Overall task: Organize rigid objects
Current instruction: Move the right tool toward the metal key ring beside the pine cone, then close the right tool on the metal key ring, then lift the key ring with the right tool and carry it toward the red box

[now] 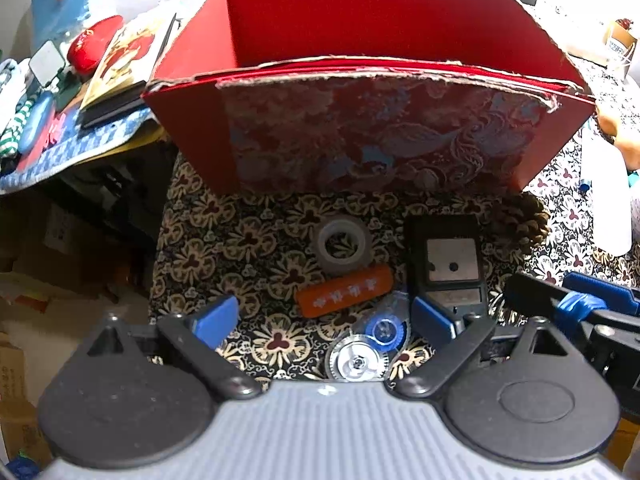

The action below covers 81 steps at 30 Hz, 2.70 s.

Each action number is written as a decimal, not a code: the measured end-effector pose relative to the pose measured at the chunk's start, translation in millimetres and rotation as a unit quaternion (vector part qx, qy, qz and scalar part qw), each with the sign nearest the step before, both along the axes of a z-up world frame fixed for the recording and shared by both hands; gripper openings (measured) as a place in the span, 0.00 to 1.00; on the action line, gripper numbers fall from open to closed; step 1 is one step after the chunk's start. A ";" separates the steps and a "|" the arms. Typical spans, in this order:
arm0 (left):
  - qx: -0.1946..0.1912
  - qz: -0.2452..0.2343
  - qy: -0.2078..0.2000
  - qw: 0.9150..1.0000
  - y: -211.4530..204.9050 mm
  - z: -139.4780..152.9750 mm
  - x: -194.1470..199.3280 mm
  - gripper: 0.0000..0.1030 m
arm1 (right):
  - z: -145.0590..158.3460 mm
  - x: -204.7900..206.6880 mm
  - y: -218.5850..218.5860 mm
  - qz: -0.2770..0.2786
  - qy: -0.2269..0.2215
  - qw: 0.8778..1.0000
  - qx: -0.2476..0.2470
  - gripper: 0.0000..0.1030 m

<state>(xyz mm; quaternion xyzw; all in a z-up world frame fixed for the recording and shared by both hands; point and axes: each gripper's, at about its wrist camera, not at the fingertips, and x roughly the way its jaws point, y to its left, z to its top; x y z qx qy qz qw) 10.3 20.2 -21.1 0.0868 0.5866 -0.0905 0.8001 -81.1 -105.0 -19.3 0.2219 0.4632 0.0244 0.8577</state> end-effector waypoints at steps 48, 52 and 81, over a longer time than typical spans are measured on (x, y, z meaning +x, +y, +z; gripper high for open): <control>-0.180 -0.214 0.047 0.959 -39.4 -39.5 -34.8 0.55 | -63.9 -11.8 -59.2 -0.046 0.077 0.983 0.158 0.25; -0.177 -0.213 0.064 0.959 -44.2 -49.7 -33.6 0.33 | -66.5 -10.5 -58.4 -0.039 0.070 0.985 0.155 0.20; -0.218 -0.241 -0.004 0.946 -43.8 -13.5 -27.7 0.00 | -6.9 -5.1 -38.5 0.032 -0.030 0.991 0.128 0.02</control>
